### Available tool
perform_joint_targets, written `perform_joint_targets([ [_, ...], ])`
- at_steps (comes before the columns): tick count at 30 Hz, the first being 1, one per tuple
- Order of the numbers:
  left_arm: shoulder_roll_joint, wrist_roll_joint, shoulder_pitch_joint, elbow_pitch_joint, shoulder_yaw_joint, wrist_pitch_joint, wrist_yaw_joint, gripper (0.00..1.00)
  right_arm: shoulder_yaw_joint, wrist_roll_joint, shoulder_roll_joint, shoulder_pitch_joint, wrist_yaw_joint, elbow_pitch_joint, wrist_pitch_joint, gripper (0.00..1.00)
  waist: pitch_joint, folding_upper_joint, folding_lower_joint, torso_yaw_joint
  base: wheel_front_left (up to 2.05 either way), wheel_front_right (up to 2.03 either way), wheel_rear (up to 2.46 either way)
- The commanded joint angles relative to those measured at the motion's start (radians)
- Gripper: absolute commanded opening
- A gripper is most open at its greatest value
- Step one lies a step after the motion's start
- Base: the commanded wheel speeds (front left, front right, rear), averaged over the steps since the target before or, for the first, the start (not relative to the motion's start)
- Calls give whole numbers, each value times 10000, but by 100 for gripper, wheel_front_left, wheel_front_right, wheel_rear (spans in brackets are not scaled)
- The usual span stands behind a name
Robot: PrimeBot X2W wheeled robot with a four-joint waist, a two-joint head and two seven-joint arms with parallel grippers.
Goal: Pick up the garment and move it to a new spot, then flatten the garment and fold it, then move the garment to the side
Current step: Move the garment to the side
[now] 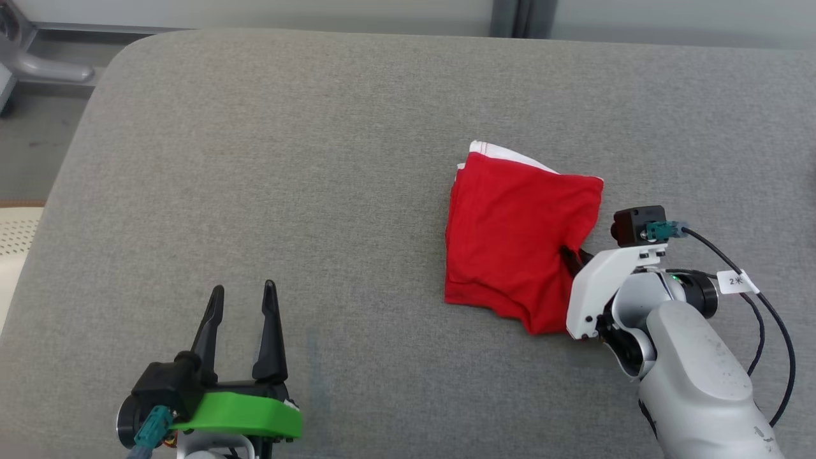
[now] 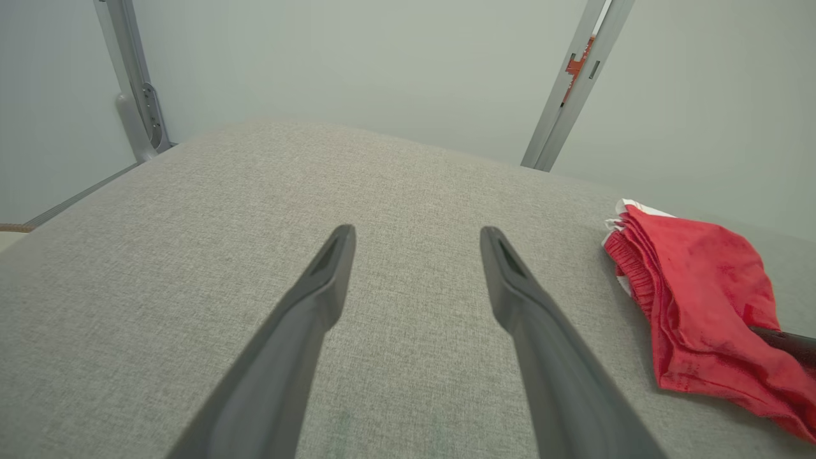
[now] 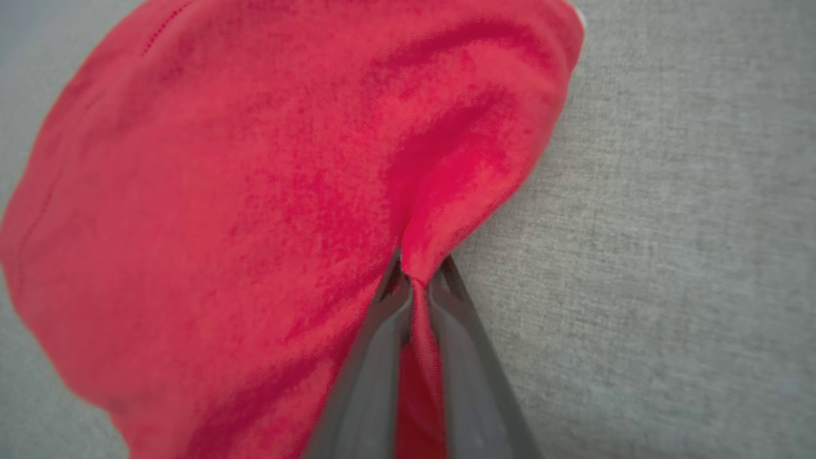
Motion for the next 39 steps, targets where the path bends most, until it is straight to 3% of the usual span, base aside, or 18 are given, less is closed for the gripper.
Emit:
perform_joint_targets([
  [1,14,139,-166,-59,65,-3,0,100,57,30,-93,-117,-19,80,-100,0,69,-1,0,-382,0,0,0],
  [6,14,345,-206,-206,221,-3,-92,100,345,59,-261,-436,-19,-73,-436,0,185,-1,0,-1404,0,0,0],
  [15,171,780,-361,-406,257,-2,-270,100,921,-91,-1046,-567,-17,-866,-463,0,590,-1,0,-3833,0,0,0],
  [21,372,917,-604,-488,79,144,-342,100,782,28,-1380,-275,-17,-1482,-372,0,907,-1,0,-5007,0,0,0],
  [28,506,975,-707,-608,-47,332,-356,100,523,-59,-1272,-108,-17,-1728,-496,0,1023,-1,0,-5327,0,0,0],
  [34,526,918,-710,-634,-59,336,-268,100,543,-371,-1423,-458,-17,-1941,-469,0,978,-1,0,-4991,0,0,0],
  [39,463,839,-717,-587,-127,276,-239,100,805,-707,-2035,-968,-17,-2191,-52,0,920,-1,0,-4569,0,0,0],
])
